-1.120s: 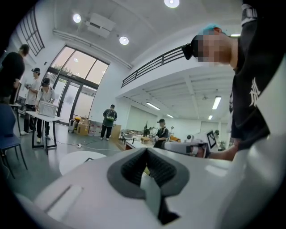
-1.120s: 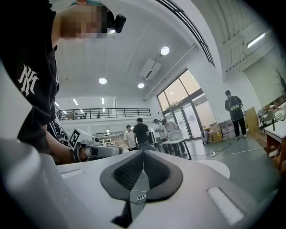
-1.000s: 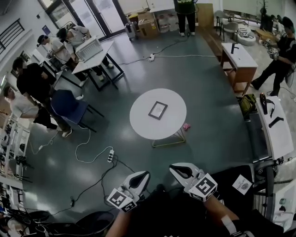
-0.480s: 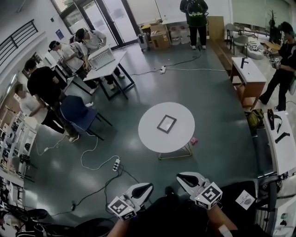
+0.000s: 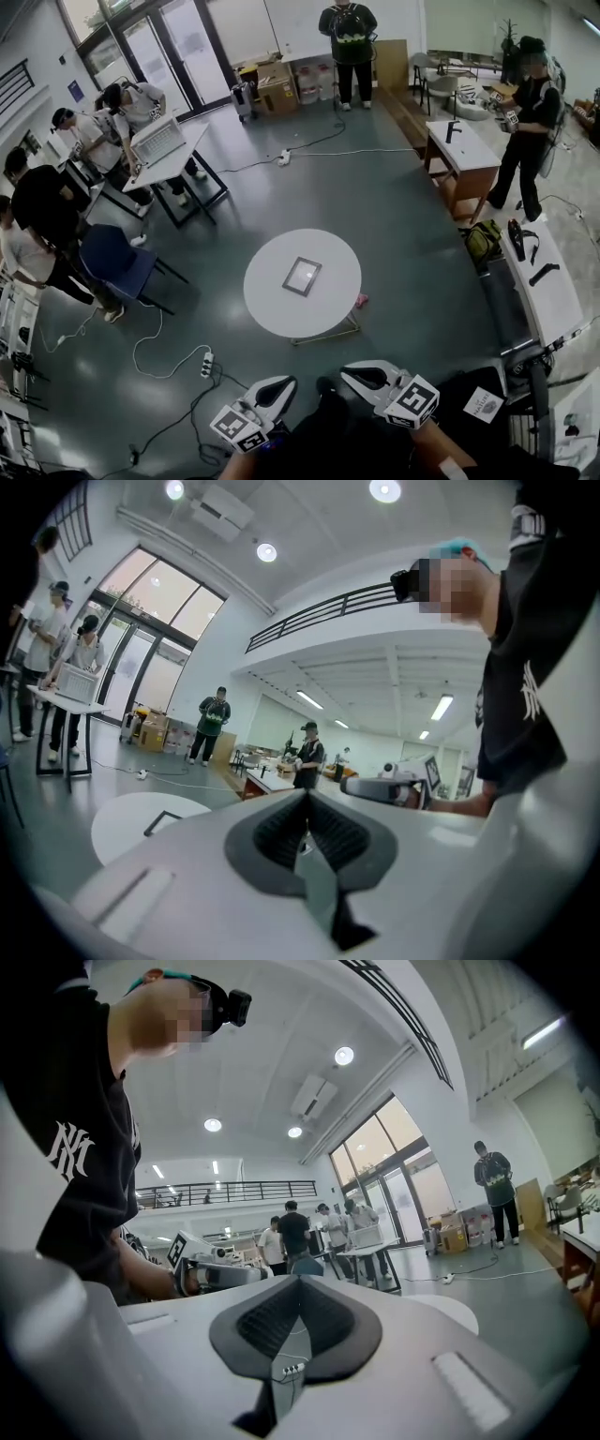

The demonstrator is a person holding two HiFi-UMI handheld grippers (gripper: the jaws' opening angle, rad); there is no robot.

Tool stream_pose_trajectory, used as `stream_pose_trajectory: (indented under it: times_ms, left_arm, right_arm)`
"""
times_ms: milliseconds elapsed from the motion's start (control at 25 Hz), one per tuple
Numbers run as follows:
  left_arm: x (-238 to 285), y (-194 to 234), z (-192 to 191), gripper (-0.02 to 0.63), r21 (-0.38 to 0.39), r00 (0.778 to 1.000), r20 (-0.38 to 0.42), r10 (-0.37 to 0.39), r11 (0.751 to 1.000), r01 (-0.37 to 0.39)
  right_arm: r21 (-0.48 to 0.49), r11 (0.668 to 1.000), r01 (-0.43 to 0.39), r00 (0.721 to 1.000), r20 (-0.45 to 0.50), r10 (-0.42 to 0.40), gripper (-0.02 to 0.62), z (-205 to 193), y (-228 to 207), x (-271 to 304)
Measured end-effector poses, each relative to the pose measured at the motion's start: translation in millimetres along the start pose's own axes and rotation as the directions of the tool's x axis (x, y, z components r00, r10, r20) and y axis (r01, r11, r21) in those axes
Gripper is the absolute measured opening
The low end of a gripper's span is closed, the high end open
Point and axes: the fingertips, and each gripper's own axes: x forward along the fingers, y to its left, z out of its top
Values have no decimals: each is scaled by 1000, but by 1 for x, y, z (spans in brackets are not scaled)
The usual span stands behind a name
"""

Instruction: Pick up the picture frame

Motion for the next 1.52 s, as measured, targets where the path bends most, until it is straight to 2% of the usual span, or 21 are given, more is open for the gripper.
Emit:
stream_pose_trajectory:
  times_ms: [280, 560, 720, 920, 1320, 1520]
  left_arm:
    - [63, 67, 40, 2, 12, 997, 39, -73, 997, 73]
    - [89, 135, 77, 2, 73, 996, 48, -75, 995, 72]
    - [87, 177, 94, 3, 62, 996, 63, -56, 997, 52]
    - [74, 229, 104, 2, 63, 997, 74, -27, 998, 22]
    - [95, 270, 99, 2, 39, 997, 72, 7, 999, -10]
    - [117, 294, 99, 2, 26, 997, 47, 66, 997, -67]
  right_arm:
    - [5, 998, 66, 997, -35, -66, 0, 23, -63, 41]
    - [1, 996, 89, 995, -41, -89, 0, 65, -115, 102]
    - [11, 997, 81, 996, -49, -80, 0, 74, -137, 143]
    - [14, 999, 51, 998, -40, -50, 0, 90, -143, 202]
    - [-9, 1000, 13, 997, -82, -14, 0, 94, -176, 240]
    - [12, 999, -38, 996, -76, 39, 0, 90, -213, 257]
